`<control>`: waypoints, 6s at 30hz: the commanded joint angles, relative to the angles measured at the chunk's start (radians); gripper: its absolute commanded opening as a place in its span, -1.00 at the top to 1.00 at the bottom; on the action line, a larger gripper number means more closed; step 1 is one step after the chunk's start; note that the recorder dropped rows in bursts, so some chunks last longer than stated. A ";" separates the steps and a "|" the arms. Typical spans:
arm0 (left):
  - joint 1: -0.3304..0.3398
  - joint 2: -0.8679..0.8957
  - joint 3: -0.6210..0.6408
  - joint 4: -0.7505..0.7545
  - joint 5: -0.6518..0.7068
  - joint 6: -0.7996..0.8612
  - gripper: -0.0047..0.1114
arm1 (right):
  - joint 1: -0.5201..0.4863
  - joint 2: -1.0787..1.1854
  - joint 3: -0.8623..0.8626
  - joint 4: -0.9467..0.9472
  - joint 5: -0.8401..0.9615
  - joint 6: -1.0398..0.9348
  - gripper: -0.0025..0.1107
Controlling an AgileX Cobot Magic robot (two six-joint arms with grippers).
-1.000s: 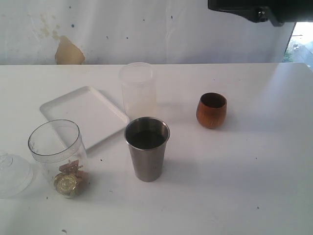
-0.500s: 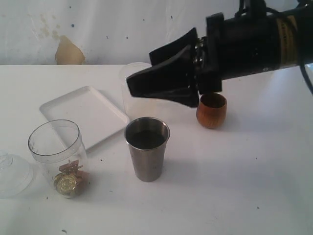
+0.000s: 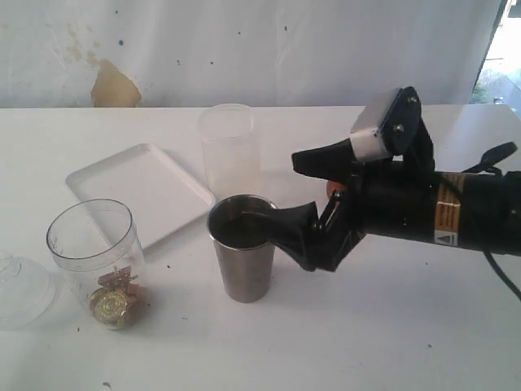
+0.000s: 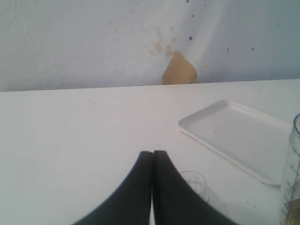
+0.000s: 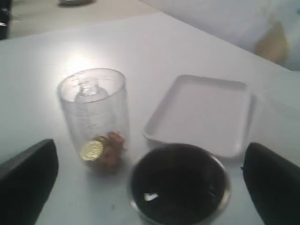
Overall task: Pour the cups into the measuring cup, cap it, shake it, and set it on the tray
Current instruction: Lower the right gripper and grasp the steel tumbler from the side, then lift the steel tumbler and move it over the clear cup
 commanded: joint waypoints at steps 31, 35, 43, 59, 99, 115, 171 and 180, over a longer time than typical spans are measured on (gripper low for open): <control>-0.005 -0.005 0.004 0.000 -0.012 -0.004 0.91 | 0.009 0.441 0.018 0.320 -0.132 -0.461 -0.87; -0.005 -0.005 0.004 0.000 -0.012 -0.004 0.91 | 0.009 0.500 0.018 0.331 -0.225 -0.506 -0.87; -0.005 -0.005 0.004 0.000 -0.012 -0.004 0.91 | 0.013 0.619 -0.052 0.311 -0.289 -0.537 -0.87; -0.005 -0.005 0.004 0.000 -0.012 -0.004 0.91 | 0.081 0.684 -0.200 0.302 -0.279 -0.543 -0.87; -0.005 -0.005 0.004 0.000 -0.012 -0.004 0.91 | 0.091 0.733 -0.226 0.308 -0.357 -0.543 -0.87; -0.005 -0.005 0.004 0.000 -0.012 -0.004 0.91 | 0.091 0.733 -0.224 0.295 -0.357 -0.543 0.93; -0.005 -0.005 0.004 0.000 -0.012 -0.004 0.91 | 0.300 0.534 -0.691 0.181 0.056 -0.148 0.96; -0.005 -0.005 0.004 0.000 -0.012 -0.004 0.91 | 0.328 0.534 -0.693 0.179 0.097 -0.276 0.96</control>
